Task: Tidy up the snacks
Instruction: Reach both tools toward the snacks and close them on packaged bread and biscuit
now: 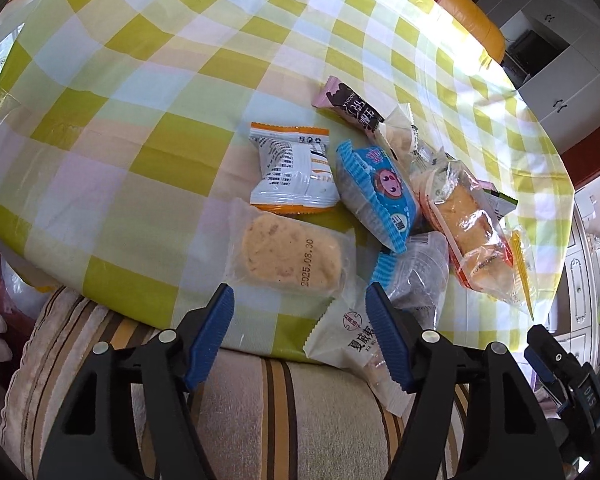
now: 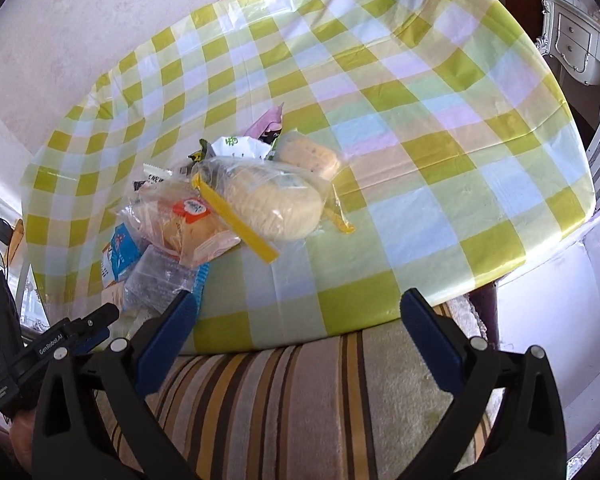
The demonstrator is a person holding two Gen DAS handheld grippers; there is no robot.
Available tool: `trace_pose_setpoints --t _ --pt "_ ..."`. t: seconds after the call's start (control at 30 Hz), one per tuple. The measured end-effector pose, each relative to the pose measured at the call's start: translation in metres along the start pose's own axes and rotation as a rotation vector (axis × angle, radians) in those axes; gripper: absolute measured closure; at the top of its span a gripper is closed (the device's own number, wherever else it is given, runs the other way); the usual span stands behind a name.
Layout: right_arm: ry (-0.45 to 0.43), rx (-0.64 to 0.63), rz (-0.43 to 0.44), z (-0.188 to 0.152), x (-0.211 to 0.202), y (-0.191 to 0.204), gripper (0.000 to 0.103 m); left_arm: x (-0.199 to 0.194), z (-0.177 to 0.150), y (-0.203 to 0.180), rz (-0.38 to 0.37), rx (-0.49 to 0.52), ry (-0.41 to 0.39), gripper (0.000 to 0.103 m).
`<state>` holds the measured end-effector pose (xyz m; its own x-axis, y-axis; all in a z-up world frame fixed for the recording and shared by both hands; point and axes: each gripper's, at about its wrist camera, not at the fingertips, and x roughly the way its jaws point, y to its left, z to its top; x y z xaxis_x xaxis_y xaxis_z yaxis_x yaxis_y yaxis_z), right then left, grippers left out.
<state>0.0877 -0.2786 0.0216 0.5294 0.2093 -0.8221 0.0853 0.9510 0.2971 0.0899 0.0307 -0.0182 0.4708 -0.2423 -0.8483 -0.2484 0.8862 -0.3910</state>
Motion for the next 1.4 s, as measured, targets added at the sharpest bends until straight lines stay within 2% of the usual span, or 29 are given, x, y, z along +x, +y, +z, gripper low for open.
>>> trace_pose_setpoints --t 0.2,0.33,0.43,0.6,0.77,1.0,1.2,1.4 --pt "-0.021 -0.044 -0.002 0.028 0.015 0.01 0.001 0.007 0.01 0.0 0.007 0.002 -0.005 0.037" --pt "-0.045 -0.133 -0.043 0.045 0.025 0.017 0.001 0.01 0.014 -0.002 0.017 0.008 -0.017 0.037" --pt "-0.018 -0.198 -0.057 0.055 0.038 0.019 0.001 0.011 0.018 -0.002 0.021 0.006 -0.027 0.037" --pt "-0.003 -0.276 -0.038 0.064 0.053 0.023 0.001 0.013 0.022 -0.001 0.031 0.0 -0.045 0.037" --pt "0.009 -0.373 -0.056 0.063 0.064 0.032 0.001 0.014 0.026 0.0 0.036 -0.008 -0.061 0.037" --pt "0.077 -0.253 0.066 0.068 0.082 0.012 0.001 0.016 0.031 -0.002 0.063 -0.002 -0.077 0.037" --pt "0.117 -0.167 0.1 0.07 0.09 -0.002 0.001 0.024 0.038 -0.011 0.141 0.037 -0.078 0.037" --pt "0.107 -0.219 0.078 0.074 0.089 0.003 0.001 0.031 0.047 -0.018 0.225 0.08 -0.077 0.037"
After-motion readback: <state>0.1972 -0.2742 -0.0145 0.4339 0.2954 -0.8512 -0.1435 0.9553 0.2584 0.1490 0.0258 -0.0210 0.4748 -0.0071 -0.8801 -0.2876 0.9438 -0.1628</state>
